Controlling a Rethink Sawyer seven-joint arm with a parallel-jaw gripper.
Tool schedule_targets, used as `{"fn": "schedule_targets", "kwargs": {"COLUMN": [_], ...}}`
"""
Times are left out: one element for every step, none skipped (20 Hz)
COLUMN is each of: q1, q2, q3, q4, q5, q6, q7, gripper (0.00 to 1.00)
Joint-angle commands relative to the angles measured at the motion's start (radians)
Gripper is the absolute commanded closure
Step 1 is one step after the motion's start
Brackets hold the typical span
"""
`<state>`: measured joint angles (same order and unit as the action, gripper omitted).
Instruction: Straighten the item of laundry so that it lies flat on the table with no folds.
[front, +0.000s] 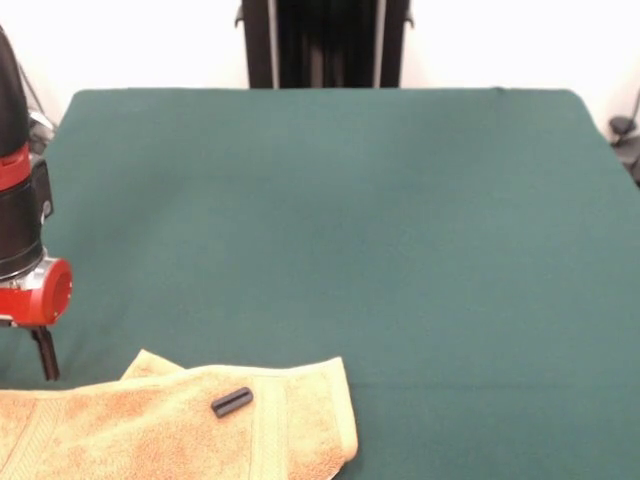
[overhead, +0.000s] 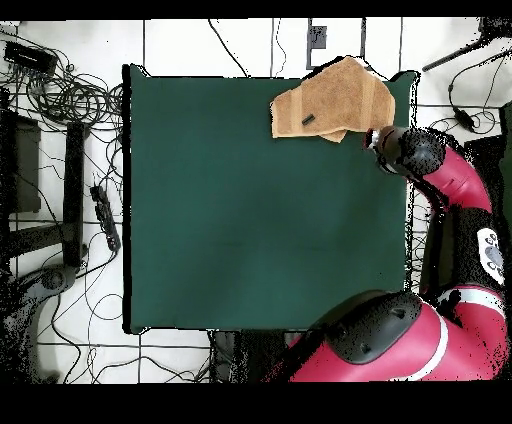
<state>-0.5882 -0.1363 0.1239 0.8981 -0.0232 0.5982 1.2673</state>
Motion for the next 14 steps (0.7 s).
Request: {"fn": "schedule_targets", "kwargs": {"q1": [0.038,0.039,0.040,0.039,0.037,0.039,0.042,0.045,0.044,0.042,0.042,0.046,0.048,0.051], "q2": [0.032,0.034,0.035,0.034,0.033,0.034,0.036,0.038,0.038,0.039,0.041,0.044,0.046,0.048], "q3": [0.136,0.135,0.134,0.135,0.137,0.134,0.130,0.126,0.129,0.132,0.132,0.129,0.127,0.125], "q4": [0.104,0.100,0.100,0.102,0.106,0.103,0.096,0.088,0.091,0.091,0.087,0.077,0.071,0.065], "q5": [0.022,0.022,0.022,0.020,0.022,0.018,0.014,0.009,0.010,0.012,0.015,0.015,0.015,0.016], "q6": [0.112,0.116,0.114,0.111,0.106,0.111,0.118,0.126,0.118,0.118,0.122,0.135,0.142,0.149], "q7": [0.023,0.023,0.026,0.022,0.025,0.021,0.014,0.007,0.010,0.008,0.010,0.010,0.012,0.014], "gripper": [0.00,0.00,0.00,0.00,0.00,0.00,0.00,0.00,0.00,0.00,0.00,0.00,0.00,0.00]}}
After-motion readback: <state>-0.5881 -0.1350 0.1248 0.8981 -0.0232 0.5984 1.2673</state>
